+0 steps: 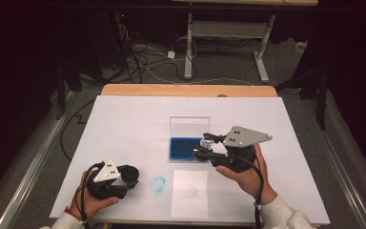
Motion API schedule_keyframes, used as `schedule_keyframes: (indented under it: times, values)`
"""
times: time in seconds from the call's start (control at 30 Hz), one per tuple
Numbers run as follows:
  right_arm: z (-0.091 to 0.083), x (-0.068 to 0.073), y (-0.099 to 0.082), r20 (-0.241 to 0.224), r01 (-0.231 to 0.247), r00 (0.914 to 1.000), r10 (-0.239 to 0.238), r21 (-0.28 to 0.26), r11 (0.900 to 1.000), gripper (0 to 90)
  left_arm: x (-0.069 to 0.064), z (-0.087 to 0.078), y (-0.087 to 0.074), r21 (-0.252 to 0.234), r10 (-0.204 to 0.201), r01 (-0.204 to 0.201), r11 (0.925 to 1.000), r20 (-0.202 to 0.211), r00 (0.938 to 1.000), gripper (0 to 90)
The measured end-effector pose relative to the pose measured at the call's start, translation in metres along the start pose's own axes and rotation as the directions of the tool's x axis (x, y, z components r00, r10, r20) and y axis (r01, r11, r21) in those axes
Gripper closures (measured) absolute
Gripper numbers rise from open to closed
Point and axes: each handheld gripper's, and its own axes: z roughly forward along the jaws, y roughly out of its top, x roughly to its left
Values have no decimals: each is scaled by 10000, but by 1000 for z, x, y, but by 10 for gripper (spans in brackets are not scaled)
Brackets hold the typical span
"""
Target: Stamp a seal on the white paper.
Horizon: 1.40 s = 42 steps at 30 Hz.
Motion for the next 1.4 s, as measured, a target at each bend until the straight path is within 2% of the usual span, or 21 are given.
schedule_keyframes:
  times: [0.1, 0.23, 0.4, 0.5, 0.57, 0.93, 1.13, 1.3, 1.37, 1.4]
  values:
    - [1, 3, -2, -112, 85, 9999, -84, 75, 9999, 570, 0, 1, 0, -62, -66, 66, 10000, 16, 10000, 365]
    - [2, 8, -3, -212, 109, 9997, -107, 109, 9999, 570, 1, 0, 0, 101, 106, -106, 9999, 30, 9999, 365]
    - [2, 12, -6, -355, 195, 9992, -188, 191, 9996, 571, 0, 1, 0, -26, -24, 24, 10000, 13, 10000, 365]
    - [2, 14, -8, -390, 198, 9991, -189, 227, 9995, 570, 1, 0, 0, 161, 184, -185, 9997, 29, 9998, 365]
    - [2, 15, -10, -417, 212, 9989, -199, 316, 9993, 570, 0, 1, 0, -39, -38, 38, 10000, 24, 10000, 366]
    - [8, 22, -26, -554, 266, 9982, -223, 780, 9966, 571, 0, 2, 0, 5, -32, 32, 10000, 18, 10000, 365]
    - [16, 31, -35, -901, 412, 9954, -319, 1029, 9938, 570, -1, 2, 0, -18, -29, 29, 10000, -29, 10000, 365]
    - [22, 38, -46, -992, 455, 9945, -333, 1233, 9913, 570, -1, 2, 0, 2, -29, 29, 10000, -13, 10000, 366]
    - [24, 41, -51, -1110, 511, 9931, -365, 1312, 9900, 570, 1, 1, 1, 200, 198, -198, 9996, -1, 9998, 366]
    - [25, 42, -53, -1125, 600, 9927, -444, 1393, 9884, 570, -1, 2, 0, 4, -5, 5, 10000, -21, 10000, 365]
